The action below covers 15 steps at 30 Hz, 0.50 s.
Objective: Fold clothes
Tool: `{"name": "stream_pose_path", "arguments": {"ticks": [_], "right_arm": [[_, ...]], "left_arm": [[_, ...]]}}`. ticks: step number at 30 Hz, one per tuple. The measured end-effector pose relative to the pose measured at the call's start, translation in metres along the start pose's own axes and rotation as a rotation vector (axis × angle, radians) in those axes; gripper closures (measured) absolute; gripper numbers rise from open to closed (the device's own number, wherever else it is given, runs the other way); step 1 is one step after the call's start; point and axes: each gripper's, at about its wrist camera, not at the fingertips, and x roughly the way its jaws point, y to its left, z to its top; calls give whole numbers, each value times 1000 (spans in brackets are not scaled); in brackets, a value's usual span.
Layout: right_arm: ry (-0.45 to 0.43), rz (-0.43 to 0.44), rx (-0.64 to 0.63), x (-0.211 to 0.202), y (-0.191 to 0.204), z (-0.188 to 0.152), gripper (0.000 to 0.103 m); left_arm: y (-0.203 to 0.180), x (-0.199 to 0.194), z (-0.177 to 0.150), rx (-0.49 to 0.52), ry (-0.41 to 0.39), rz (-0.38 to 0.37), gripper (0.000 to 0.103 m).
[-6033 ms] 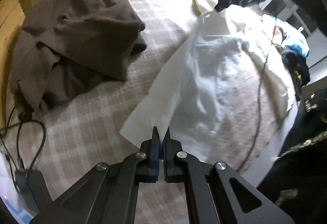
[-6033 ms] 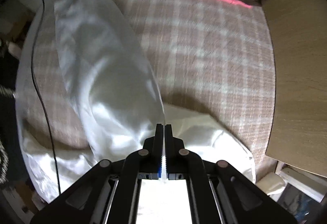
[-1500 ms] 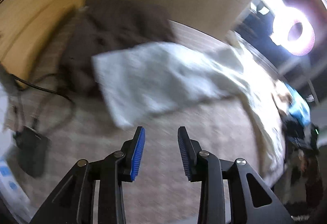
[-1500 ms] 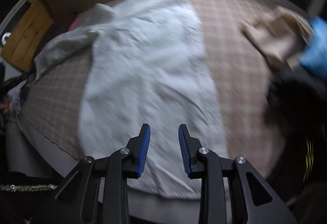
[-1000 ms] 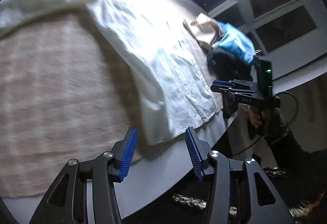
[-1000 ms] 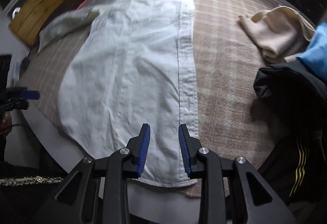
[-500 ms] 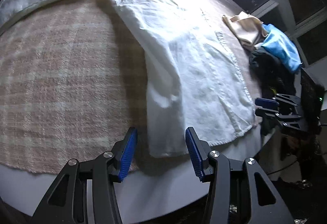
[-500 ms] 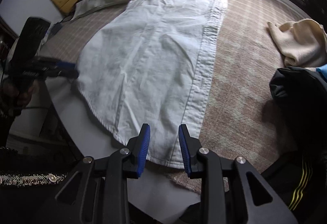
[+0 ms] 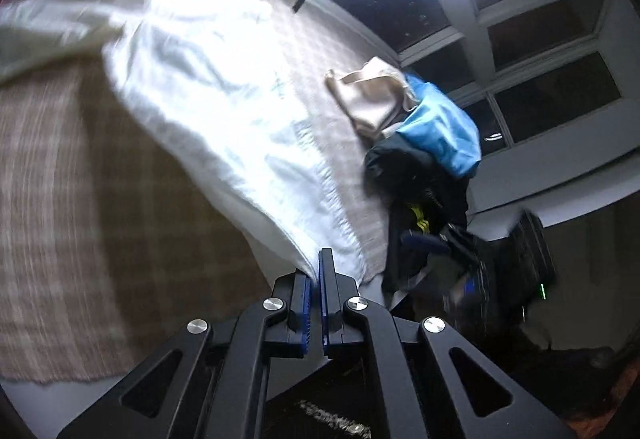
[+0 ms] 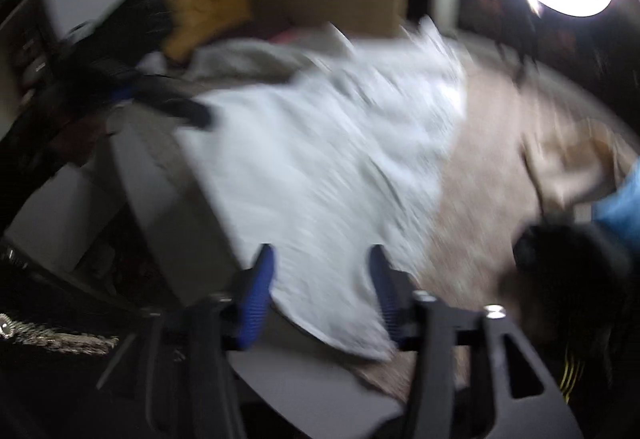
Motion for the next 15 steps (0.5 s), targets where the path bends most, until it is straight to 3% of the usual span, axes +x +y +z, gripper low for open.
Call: {"name": "stream_pose_path", "arguments": {"ticks": [3, 6, 9, 15], "right_arm": [[-73, -11, -109, 4, 42, 14, 44], [-80, -43, -154, 21, 66, 28, 44], [-103, -57, -167, 31, 78, 42, 44], [-3, -37, -192, 63, 79, 40, 44]], "left_arm": [[-11, 3, 11, 42, 16, 0, 100], [-19, 5, 14, 76, 42, -8, 100], [-18, 5, 11, 112, 77, 39, 100], [16, 7, -4, 62, 134, 67, 101]]}}
